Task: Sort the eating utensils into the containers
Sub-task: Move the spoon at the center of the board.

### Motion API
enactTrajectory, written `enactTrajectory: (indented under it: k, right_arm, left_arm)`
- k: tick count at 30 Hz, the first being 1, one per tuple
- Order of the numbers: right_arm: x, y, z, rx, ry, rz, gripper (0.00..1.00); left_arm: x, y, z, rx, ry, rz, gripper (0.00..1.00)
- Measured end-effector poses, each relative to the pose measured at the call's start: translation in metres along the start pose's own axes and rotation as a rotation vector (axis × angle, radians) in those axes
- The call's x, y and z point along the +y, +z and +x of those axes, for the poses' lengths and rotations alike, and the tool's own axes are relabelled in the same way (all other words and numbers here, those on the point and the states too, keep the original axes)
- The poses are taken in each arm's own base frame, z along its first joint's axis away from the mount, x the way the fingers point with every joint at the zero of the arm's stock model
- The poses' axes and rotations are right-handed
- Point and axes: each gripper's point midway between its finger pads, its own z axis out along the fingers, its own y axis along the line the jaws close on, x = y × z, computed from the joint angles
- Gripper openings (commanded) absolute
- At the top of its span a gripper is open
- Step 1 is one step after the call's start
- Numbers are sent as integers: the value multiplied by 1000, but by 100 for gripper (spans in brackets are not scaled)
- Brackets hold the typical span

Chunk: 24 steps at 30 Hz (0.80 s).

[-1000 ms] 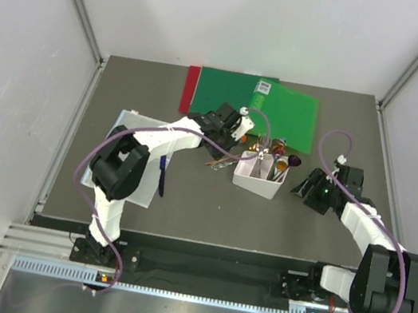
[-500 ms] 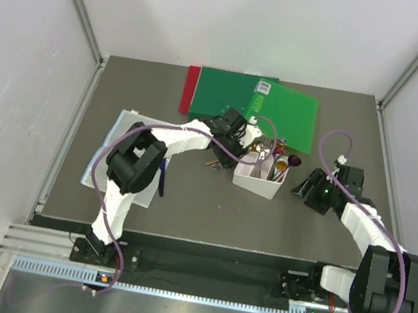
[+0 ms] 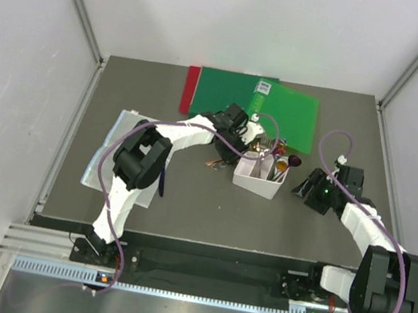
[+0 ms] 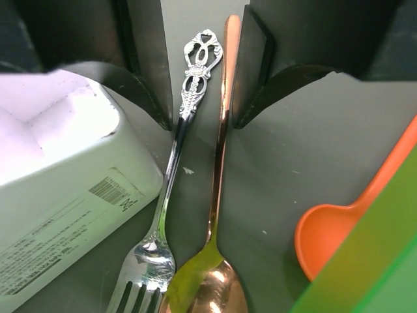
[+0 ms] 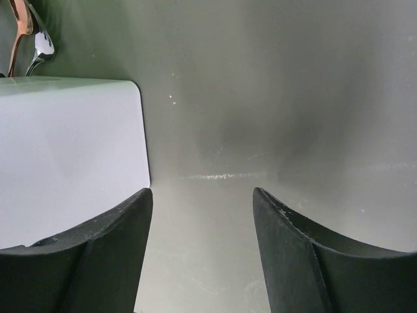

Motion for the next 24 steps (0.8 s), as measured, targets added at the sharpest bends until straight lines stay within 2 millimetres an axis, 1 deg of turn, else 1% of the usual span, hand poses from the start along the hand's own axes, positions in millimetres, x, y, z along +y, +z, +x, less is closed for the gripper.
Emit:
enactTrajectory:
  k: [3,4,5,8,9,11,15,19,24]
  right_arm:
    - [0,0,0,-1,0,0,63]
    - [0,0,0,-1,0,-1,63]
    - [0,0,0,-2,-1,-1,63]
    - [0,0,-1,-4,-1,-2,63]
    - [1,0,-1,-5,-1,-3,63]
    - [0,1,-1,-4,-1,-2,63]
    - [0,1,-1,-4,-1,-3,63]
    - [1,1,-2,-8,-2,-5,63]
    - [1,2,-3,-8,-1,-5,63]
  left_arm:
    - [-2,0,1,7,0,6,43]
    - [-2,0,1,9,1,6,40]
    - [-3,0,1,9,2,8,34]
    - [-8,1,2,14,6,15,22]
    - [-10,1,3,19,9,17,20]
    - [-13,2,5,25,11,19,17]
    - [-17,-1,10,33,8,11,16]
    - [-23,-11,30,68,-30,-19,13]
    - [-25,-19,46,97,-100,-55,11]
